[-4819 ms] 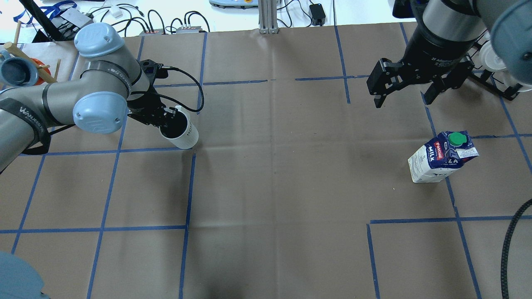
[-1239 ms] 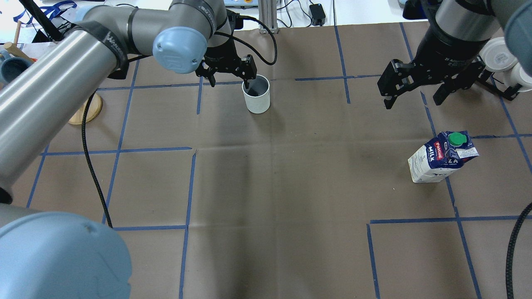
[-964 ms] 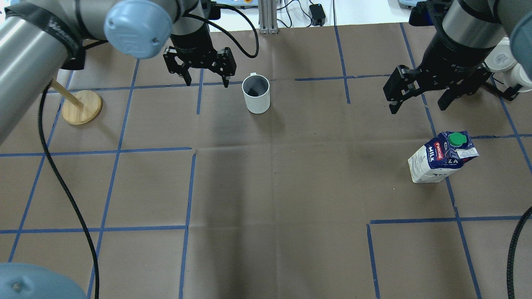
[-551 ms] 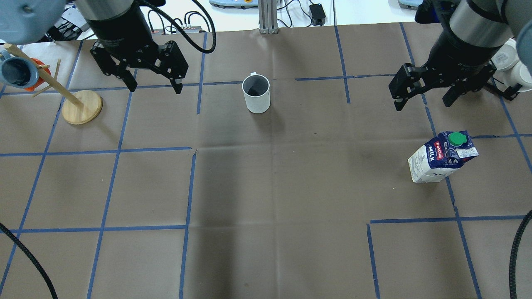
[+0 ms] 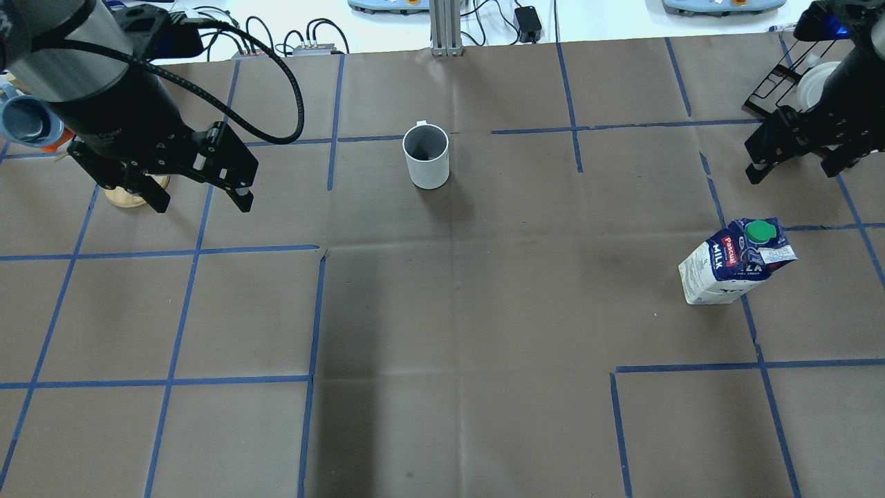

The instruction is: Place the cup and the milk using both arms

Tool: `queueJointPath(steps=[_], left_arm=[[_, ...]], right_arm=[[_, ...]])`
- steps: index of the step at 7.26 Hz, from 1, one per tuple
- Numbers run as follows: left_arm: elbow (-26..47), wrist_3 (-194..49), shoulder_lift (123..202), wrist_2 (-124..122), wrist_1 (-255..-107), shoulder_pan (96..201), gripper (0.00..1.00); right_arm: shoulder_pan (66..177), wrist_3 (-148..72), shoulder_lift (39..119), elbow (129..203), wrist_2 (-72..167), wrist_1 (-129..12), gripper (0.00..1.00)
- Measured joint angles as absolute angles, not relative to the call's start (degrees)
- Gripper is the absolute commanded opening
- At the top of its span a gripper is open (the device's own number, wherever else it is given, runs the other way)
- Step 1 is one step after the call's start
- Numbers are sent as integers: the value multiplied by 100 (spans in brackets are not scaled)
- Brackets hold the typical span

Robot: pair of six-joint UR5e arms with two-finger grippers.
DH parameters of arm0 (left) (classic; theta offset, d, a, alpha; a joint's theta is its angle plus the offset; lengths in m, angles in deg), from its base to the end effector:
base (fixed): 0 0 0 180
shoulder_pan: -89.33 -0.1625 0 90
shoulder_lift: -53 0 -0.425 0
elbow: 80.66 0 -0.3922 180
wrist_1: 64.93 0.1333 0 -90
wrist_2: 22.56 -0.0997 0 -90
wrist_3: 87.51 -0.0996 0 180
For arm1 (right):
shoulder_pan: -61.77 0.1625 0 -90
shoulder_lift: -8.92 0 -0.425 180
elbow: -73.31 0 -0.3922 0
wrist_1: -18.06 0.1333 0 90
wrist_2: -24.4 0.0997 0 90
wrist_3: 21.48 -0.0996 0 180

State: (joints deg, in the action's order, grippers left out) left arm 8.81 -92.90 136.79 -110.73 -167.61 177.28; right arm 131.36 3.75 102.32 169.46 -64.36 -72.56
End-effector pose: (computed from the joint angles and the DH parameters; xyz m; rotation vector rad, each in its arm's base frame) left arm -0.1209 -0.4370 0.5217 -0.0877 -3.0978 -0.1572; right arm -0.0343 -0.4807 0.4647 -0.1300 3.1042 0.0402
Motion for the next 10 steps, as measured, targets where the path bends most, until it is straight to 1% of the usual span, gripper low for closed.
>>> queueJointPath(steps=[2, 5, 8, 10], left_arm=[[1063, -9272, 13643, -11078, -16736, 17717, 100], [1198, -9271, 13689, -11089, -16758, 17797, 100], [1447, -9285, 13699, -11097, -16757, 17852, 100], [1554, -9287, 13641, -11096, -16736, 17944, 100]], right_arm=[[13045, 510, 10121, 17242, -6464, -7820, 100], [12941, 555, 9815, 17717, -6673, -8222, 100], [12761, 517, 9817, 18373, -6795, -8893, 100], [12758, 416, 9854, 18437, -6780, -9116, 100]])
